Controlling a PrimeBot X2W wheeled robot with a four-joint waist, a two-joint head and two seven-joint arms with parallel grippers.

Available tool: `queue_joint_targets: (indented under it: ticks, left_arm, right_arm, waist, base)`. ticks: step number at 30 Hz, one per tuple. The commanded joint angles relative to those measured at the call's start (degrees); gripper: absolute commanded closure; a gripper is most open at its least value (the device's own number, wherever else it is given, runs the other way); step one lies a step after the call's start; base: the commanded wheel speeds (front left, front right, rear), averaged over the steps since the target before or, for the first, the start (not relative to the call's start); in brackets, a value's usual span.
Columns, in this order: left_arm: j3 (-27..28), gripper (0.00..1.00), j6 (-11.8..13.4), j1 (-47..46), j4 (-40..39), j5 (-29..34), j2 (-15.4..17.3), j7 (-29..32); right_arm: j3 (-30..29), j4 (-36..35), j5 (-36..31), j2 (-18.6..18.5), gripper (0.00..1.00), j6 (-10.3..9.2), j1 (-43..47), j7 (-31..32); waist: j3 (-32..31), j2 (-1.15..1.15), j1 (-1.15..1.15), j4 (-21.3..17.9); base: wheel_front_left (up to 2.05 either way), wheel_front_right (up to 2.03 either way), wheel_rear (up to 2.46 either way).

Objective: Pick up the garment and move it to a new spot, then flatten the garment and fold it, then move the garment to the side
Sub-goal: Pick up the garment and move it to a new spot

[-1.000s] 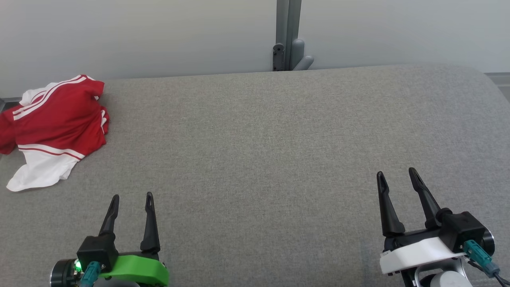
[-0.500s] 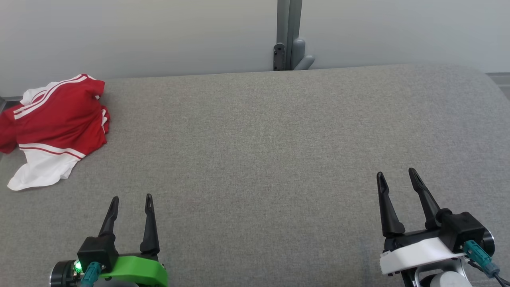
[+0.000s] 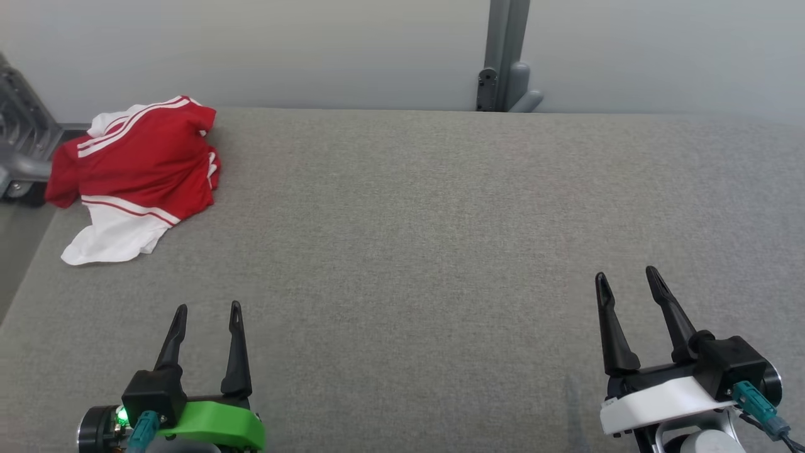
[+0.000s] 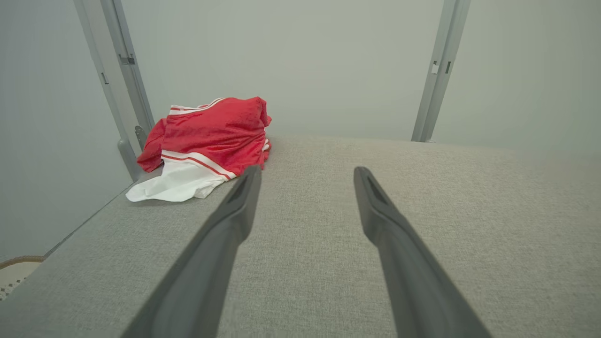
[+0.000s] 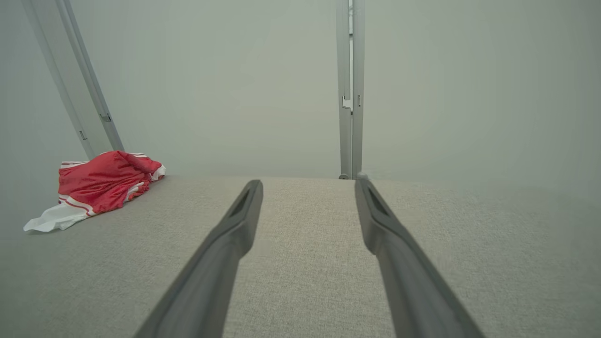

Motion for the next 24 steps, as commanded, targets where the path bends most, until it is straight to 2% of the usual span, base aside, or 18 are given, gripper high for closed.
queue_joint_targets:
  ticks: [1,10,19,24]
  left_arm:
    - [0.0,0.0,0.0,-0.8,-0.2,0.1,0.3,0.0]
    - [0.4,0.0,0.4,-0.4,-0.6,-0.2,0.3,0.0]
    - [0.9,0.0,0.5,-0.1,-1.1,-0.5,0.3,0.0]
    - [1.2,0.0,1.1,-0.1,-1.6,-1.1,0.3,0.0]
  right_arm:
    - [-0.2,-0.2,-0.4,-0.2,0.0,0.0,0.5,-0.2]
    - [-0.3,0.0,-0.4,-0.2,0.0,0.0,-0.1,-0.2]
    - [-0.3,-0.1,-0.5,-0.2,0.0,0.0,-0.8,-0.2]
    - [0.0,-0.4,-1.0,-0.2,0.0,0.0,-1.7,-0.2]
  waist:
    - [0.5,0.0,0.0,4.3]
    - [1.2,0.0,0.0,14.1]
    - [2.4,0.0,0.0,20.3]
    - [3.8,0.0,0.0,21.7]
  base:
    - [0.0,0.0,0.0]
    - [0.0,0.0,0.0]
    - [0.0,0.0,0.0]
    - [0.0,0.0,0.0]
